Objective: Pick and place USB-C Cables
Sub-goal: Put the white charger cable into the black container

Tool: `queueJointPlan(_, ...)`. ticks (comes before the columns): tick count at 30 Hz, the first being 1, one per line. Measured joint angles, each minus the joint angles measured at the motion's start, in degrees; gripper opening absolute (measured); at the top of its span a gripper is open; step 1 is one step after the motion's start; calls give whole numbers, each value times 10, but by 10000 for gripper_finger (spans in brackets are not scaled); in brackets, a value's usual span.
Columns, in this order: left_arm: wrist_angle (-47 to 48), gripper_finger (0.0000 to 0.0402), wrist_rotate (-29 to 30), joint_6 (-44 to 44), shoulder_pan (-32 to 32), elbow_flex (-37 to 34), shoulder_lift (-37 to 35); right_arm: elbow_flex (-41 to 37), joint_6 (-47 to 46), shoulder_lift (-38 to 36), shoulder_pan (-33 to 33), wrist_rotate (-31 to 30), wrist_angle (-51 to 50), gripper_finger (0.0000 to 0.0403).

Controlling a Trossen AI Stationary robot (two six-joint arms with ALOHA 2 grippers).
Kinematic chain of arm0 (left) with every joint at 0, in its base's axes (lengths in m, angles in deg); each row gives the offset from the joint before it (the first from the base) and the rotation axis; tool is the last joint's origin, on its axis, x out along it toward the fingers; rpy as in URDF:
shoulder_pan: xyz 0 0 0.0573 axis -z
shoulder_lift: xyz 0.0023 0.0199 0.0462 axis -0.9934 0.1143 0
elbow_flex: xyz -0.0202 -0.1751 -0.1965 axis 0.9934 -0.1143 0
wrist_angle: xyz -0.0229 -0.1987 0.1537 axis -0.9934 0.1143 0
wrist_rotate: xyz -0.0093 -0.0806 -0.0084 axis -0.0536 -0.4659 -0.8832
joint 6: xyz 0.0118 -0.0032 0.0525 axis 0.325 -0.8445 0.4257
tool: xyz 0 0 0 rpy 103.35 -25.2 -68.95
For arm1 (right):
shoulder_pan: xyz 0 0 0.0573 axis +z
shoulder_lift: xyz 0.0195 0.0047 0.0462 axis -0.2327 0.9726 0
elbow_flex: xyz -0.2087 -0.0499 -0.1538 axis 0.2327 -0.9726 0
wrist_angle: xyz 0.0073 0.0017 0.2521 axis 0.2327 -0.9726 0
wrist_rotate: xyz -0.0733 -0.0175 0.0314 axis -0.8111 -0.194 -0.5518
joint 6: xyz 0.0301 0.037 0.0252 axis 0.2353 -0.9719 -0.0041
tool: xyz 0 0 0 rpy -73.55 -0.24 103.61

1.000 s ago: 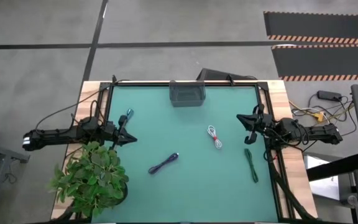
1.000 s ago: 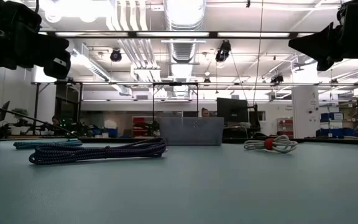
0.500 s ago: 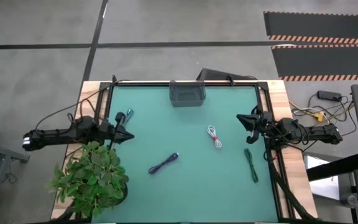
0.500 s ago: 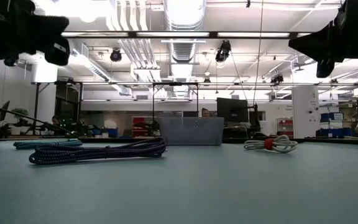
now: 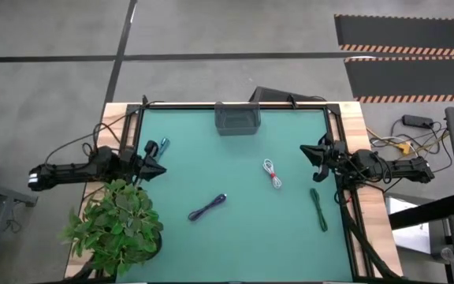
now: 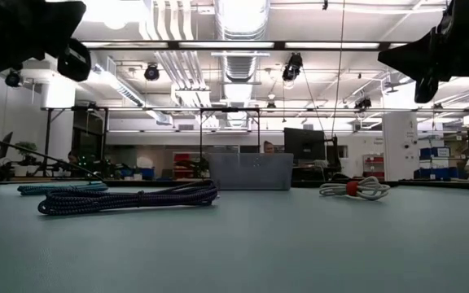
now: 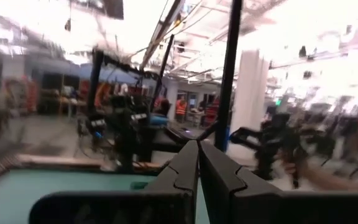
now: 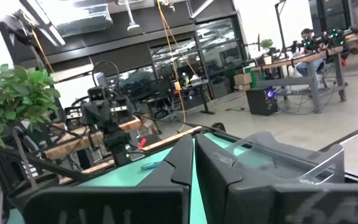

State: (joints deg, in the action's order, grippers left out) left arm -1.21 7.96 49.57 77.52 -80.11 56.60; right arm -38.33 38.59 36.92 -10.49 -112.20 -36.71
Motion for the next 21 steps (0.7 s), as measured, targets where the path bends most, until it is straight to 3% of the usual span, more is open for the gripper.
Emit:
queueJointPlan(6,-5,0,30,4,0,0,13,0,-7,0,0,0,0,9)
queueJointPlan(15,-5,0,178,5,0,-1,27,0,-5,0,0,0,12,9)
queueJointPlan(21,-10,0,231,95,0,-1,35,0,-16,15,0,0,39,9)
